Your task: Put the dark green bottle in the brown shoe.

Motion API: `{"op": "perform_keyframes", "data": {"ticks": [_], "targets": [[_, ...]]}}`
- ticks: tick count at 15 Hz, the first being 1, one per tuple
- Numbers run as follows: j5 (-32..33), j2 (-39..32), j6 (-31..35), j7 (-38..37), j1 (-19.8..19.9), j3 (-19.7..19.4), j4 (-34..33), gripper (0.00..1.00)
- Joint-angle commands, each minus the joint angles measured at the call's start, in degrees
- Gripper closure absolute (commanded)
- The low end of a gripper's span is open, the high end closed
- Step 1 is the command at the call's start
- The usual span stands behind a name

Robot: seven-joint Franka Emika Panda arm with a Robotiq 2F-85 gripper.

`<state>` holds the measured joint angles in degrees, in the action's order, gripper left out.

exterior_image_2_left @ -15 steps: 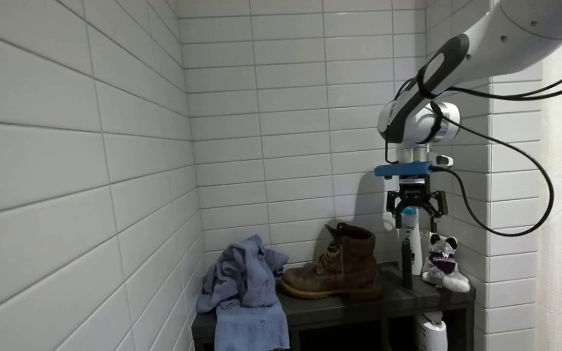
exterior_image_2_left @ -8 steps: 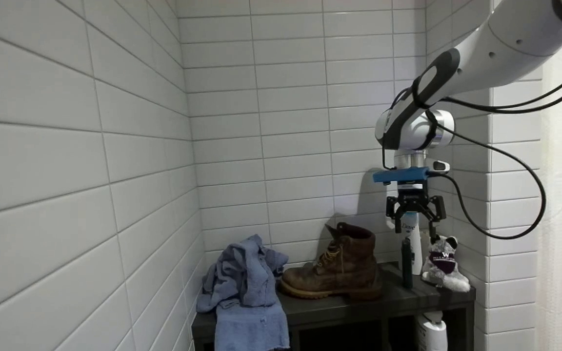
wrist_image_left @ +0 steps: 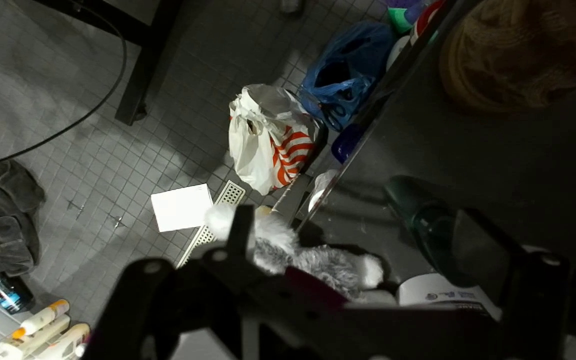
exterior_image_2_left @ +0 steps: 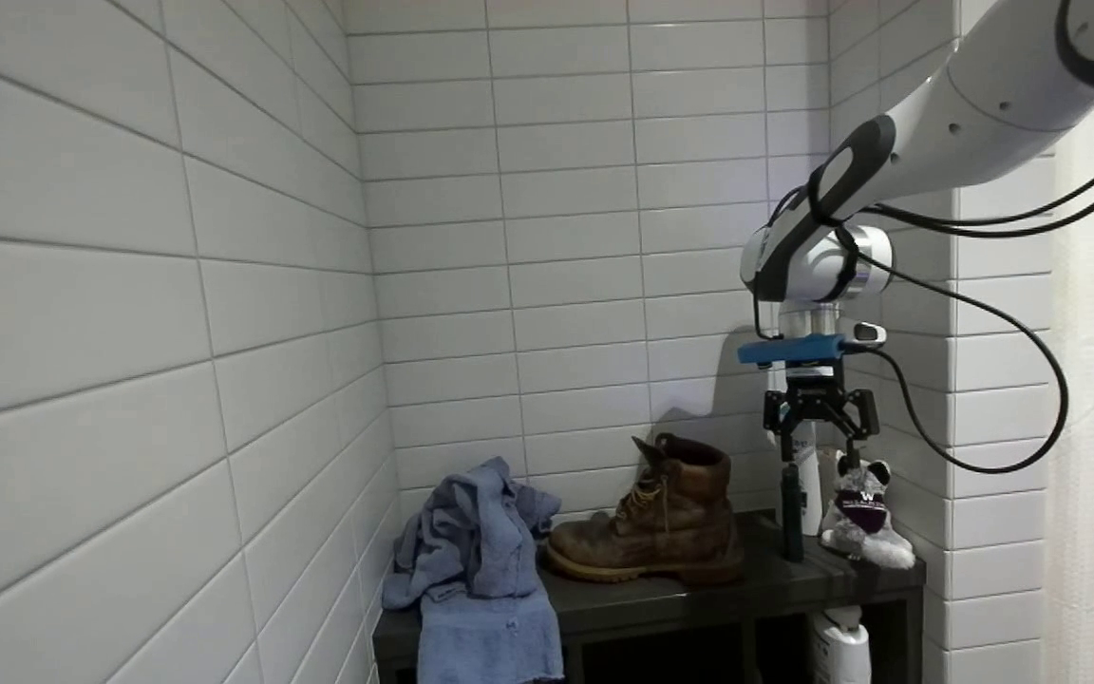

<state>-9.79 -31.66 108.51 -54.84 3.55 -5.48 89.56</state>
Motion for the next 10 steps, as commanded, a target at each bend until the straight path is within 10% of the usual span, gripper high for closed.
{"op": "perform_keyframes", "data": {"ticks": [1, 10], "targets": [[-0.96, -1.68, -1.80, 0.77, 0.07, -0.24, -3.09, 0.00], [-0.14, -3.87, -2.41, -0.02, -1.34, -0.31, -5.25, 0.00]]}}
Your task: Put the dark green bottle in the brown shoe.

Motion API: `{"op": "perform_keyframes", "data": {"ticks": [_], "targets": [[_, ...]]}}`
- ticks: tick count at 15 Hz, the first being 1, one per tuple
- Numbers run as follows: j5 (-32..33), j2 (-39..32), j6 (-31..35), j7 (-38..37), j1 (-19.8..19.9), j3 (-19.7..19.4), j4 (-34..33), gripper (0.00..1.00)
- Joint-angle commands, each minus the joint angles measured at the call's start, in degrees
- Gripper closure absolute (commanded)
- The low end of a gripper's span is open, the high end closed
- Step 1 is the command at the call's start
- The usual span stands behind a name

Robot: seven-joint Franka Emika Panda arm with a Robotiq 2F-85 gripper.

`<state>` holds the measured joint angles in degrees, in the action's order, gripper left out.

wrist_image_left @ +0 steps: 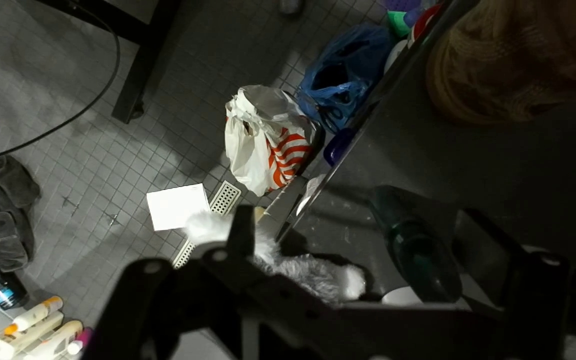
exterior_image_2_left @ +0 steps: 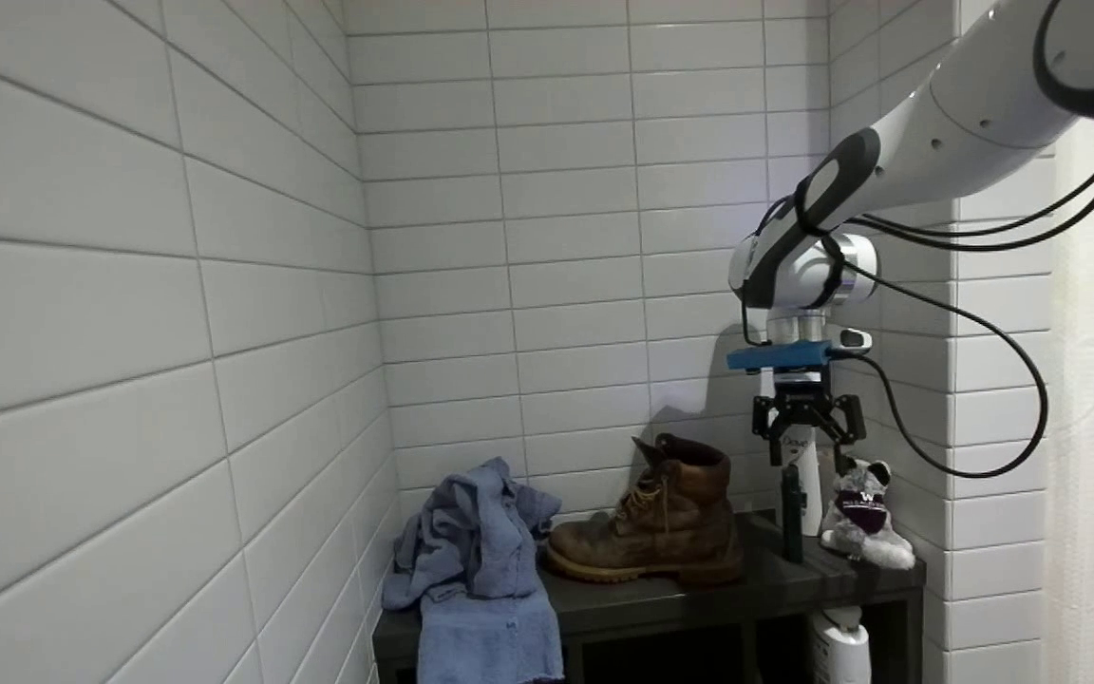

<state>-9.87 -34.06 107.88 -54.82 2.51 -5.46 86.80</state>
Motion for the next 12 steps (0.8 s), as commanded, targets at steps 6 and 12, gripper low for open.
{"op": "perform_keyframes", "data": {"ticks": [6, 12], "targets": [[-0.39, -2.59, -2.41, 0.01, -0.54, -0.16, -4.12, 0.00], [-0.87, -4.37, -3.30, -0.29, -0.28, -0.10, -6.45, 0.00]]}}
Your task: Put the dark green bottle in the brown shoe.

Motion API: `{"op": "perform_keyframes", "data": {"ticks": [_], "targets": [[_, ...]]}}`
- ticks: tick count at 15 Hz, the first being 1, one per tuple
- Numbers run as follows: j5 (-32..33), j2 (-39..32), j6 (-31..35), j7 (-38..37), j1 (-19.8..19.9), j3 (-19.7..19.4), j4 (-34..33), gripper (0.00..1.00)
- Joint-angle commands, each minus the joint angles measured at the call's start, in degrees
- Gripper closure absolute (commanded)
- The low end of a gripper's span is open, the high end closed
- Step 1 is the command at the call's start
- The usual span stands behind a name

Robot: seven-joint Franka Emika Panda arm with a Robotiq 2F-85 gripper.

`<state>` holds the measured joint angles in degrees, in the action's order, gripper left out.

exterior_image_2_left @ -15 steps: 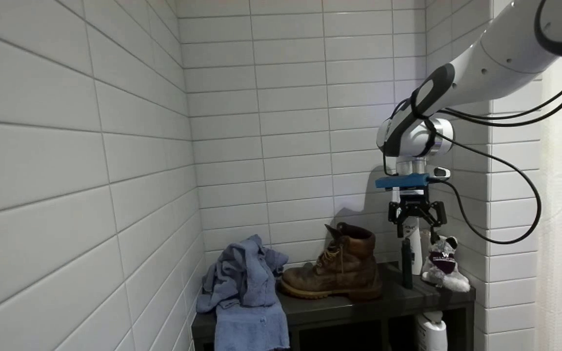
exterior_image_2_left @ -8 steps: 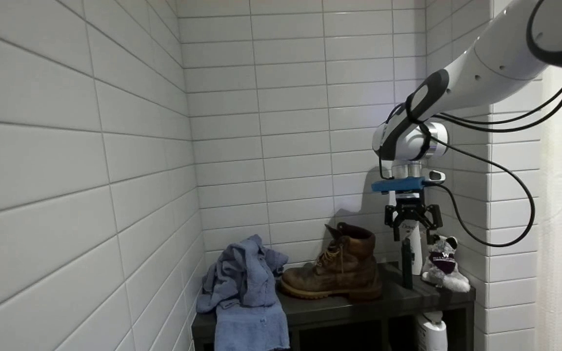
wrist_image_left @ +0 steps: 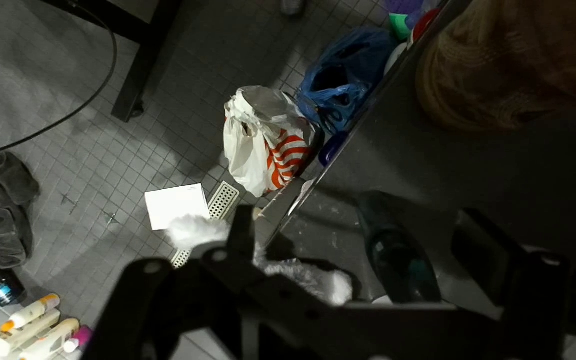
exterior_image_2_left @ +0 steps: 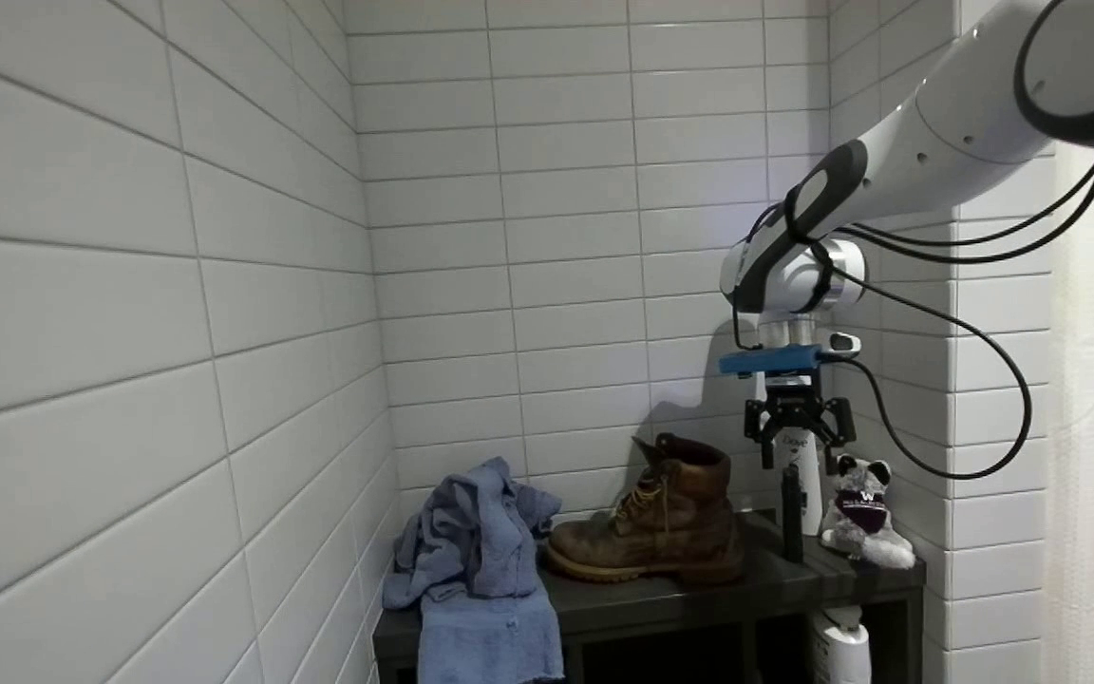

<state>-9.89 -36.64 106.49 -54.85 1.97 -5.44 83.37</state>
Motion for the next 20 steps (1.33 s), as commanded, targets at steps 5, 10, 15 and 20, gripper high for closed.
{"op": "perform_keyframes", "data": {"ticks": [5, 10, 15, 20], "targets": [[-3.18, -3.43, -3.14, 2.40, 1.47, 0.90, -4.82, 0.00], [-3.35, -4.36, -8.96, 8.22, 1.92, 1.15, -6.28, 0.00], [-2.66, -4.43, -12.14, 12.94, 1.48, 0.48, -7.26, 0.00], [-3.70, -3.48, -4.79, 14.85, 1.13, 0.52, -5.85, 0.00]]}}
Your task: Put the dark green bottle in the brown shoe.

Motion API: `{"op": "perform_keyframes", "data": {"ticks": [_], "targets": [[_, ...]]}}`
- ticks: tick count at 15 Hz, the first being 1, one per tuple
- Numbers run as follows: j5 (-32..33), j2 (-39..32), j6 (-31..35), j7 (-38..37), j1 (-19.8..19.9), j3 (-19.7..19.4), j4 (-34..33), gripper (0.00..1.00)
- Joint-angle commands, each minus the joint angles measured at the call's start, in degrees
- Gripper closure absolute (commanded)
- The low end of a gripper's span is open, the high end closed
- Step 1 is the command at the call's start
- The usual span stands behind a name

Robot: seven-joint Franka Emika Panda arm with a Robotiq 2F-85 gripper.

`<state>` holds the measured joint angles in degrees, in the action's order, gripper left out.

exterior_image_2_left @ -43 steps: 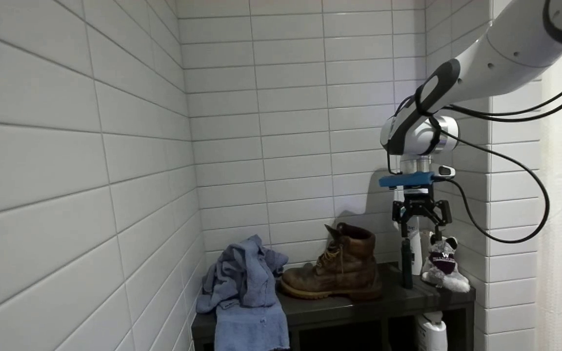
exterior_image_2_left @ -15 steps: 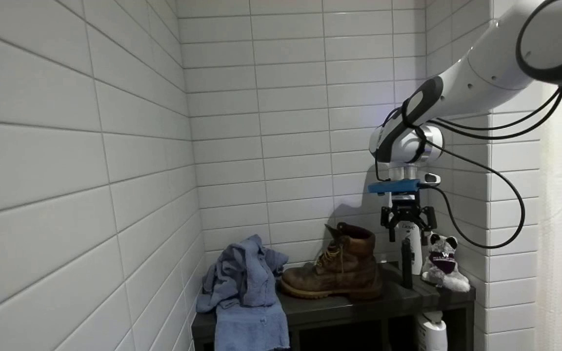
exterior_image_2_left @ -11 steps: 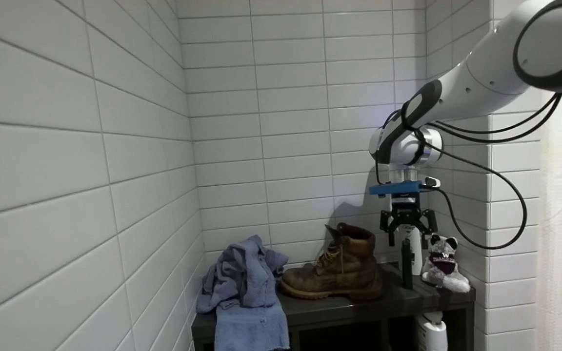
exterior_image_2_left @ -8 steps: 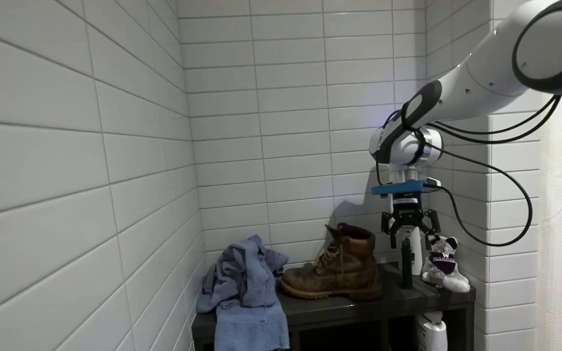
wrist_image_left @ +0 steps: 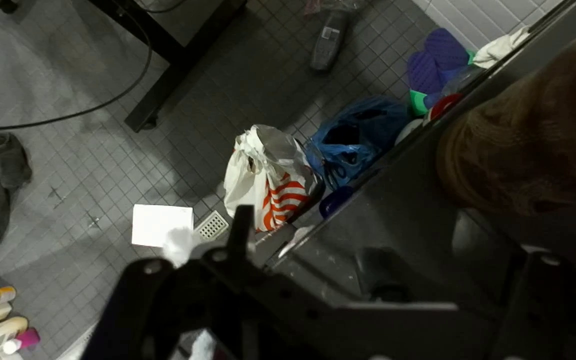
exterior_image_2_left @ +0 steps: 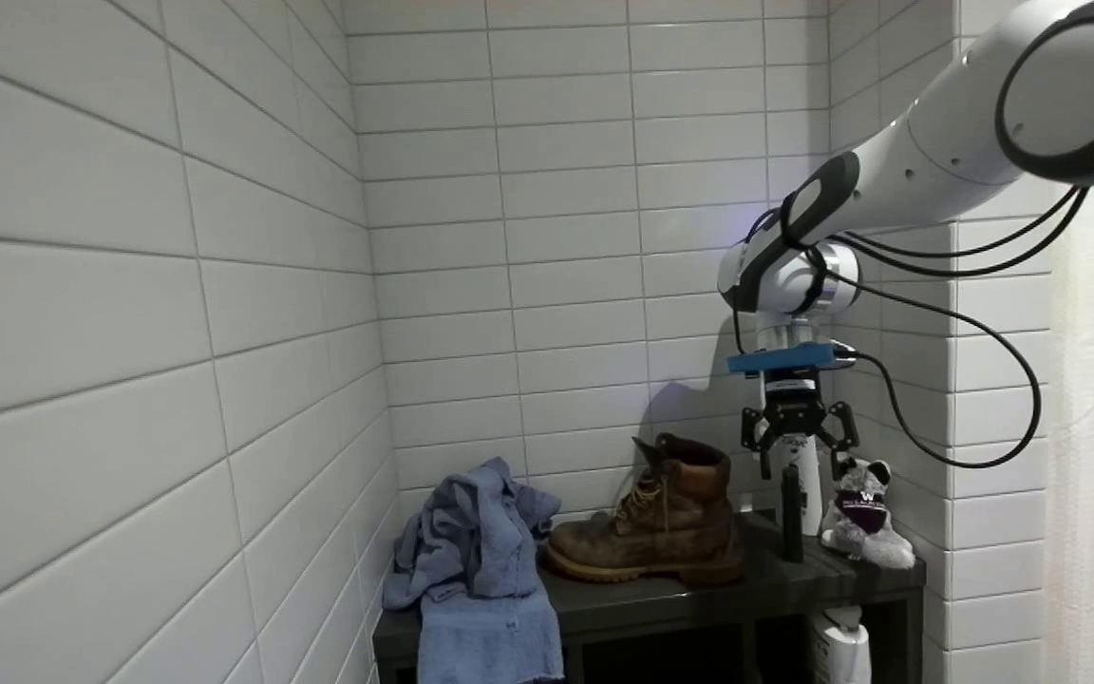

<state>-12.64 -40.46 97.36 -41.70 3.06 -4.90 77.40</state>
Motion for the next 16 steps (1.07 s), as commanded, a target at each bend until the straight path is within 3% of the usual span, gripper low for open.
{"op": "perform_keyframes", "data": {"ticks": [1, 6, 16], "targets": [[-1.36, 0.57, 6.38, 1.87, 0.04, 0.13, 0.47, 0.00], [-3.02, 0.83, 12.94, 2.56, 0.18, 0.72, 1.06, 0.00], [-2.73, 0.64, 15.69, 4.04, 1.18, -0.35, 1.93, 0.00]]}}
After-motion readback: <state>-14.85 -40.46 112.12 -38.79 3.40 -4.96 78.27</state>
